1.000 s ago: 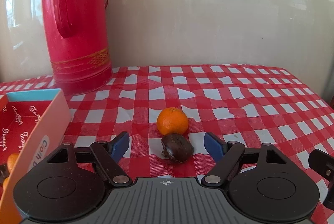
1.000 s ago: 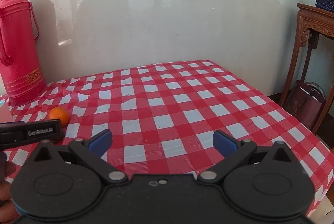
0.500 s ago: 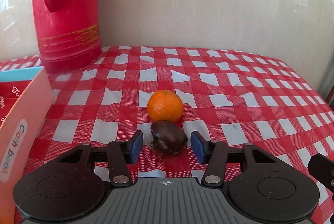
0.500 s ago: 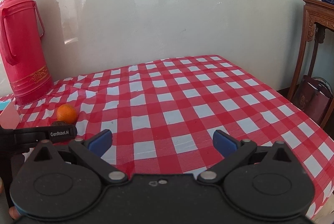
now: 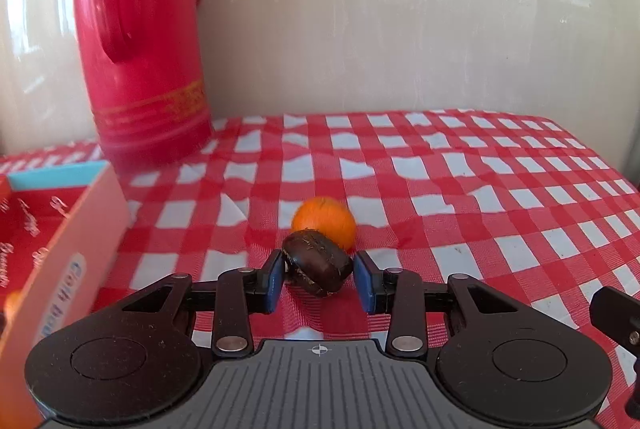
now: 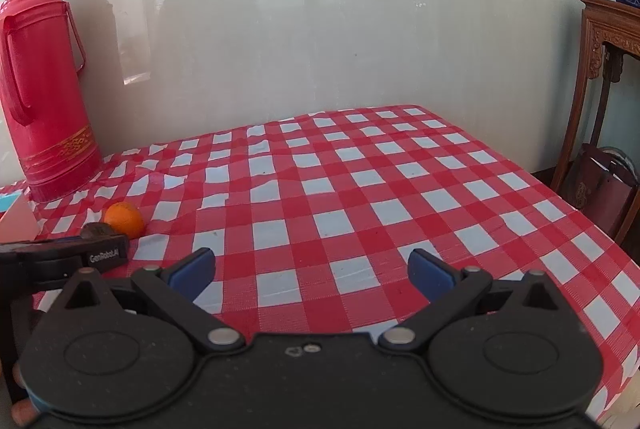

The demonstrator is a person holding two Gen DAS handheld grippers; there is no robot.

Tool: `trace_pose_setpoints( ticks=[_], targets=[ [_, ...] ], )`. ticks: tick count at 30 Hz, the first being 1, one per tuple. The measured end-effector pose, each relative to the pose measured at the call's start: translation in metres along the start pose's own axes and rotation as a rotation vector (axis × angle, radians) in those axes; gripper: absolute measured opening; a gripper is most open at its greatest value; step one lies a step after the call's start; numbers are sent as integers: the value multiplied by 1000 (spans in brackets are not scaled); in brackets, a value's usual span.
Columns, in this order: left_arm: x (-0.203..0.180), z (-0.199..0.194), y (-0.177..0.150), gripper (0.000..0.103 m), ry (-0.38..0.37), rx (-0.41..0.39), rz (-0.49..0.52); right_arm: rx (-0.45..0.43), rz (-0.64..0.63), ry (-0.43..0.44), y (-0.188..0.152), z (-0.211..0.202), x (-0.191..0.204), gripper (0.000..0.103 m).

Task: Organize fruits
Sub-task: 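Carry the dark brown piece into the box and open the left tool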

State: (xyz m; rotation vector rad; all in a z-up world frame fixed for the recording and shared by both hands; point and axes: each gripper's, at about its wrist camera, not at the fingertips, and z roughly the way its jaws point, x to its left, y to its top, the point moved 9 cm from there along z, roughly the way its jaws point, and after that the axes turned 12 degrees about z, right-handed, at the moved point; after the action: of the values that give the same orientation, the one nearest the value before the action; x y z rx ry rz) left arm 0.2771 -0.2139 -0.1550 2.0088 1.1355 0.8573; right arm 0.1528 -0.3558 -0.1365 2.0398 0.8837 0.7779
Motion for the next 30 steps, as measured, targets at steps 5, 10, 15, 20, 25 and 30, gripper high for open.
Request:
trace_pose_setpoints(
  ticks=[5,10,15,20,25,30],
  targets=[
    [12,-14,4,38,26,-29,8,4,11,-4,-1,0,-2,97],
    [26,-32,6,38,73,-61,2,0,0,-10,-3,0,1,97],
    [63,-55,8,38,182,-98,-28,2,-6,2,-4,0,8,97],
    [113,-69,-1,38,310,-85,-70,2,-28,27,-8,-1,23,97],
    [166,-72,-22,38,429,-12,-134,12,-51,55,-14,-2,44,97],
    [208,-73,-47,38,484,80,-208,16,-82,86,-20,-3,67,97]
  ],
)
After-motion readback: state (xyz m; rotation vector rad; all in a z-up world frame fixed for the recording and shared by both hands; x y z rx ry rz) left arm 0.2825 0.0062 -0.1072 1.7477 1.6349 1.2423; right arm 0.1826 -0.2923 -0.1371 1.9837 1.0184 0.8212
